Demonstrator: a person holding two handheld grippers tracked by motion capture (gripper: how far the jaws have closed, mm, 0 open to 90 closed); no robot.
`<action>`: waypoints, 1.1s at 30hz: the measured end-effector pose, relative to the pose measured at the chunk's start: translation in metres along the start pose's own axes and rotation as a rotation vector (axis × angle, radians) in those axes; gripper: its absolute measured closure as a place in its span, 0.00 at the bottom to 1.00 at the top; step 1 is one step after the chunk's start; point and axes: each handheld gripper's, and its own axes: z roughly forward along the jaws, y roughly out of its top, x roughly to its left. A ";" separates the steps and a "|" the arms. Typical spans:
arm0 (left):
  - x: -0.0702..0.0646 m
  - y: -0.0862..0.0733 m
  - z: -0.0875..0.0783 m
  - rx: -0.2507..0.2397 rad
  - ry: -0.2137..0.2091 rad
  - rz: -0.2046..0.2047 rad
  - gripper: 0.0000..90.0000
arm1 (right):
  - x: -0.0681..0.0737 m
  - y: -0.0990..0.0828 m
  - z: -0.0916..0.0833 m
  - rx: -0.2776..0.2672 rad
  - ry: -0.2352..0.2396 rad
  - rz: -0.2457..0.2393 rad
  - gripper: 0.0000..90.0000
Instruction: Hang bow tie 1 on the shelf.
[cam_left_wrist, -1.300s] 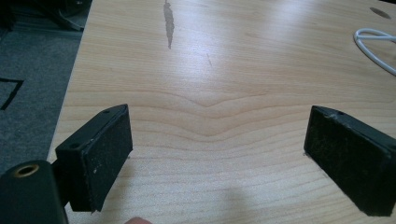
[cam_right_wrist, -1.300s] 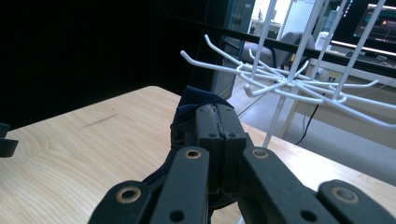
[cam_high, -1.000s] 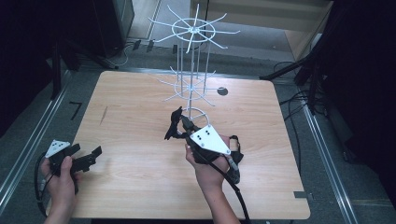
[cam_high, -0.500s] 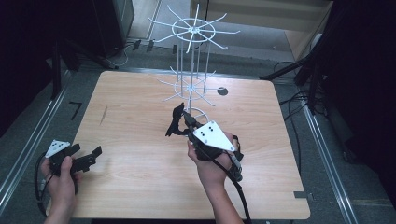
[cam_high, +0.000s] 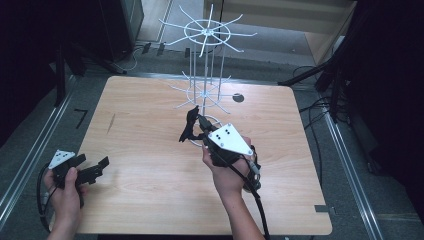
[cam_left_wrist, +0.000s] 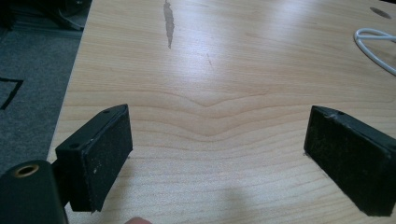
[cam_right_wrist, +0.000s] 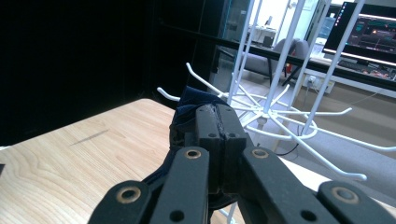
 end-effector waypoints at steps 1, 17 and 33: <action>0.000 0.000 0.000 0.000 0.000 0.000 0.09 | 0.000 0.000 0.000 0.000 0.000 0.000 1.00; 0.000 0.000 0.000 0.000 0.000 0.000 0.09 | -0.014 -0.007 0.016 0.052 -0.019 0.030 1.00; -0.001 0.000 0.000 0.001 0.001 0.000 0.09 | -0.019 -0.008 0.034 0.069 -0.031 0.049 1.00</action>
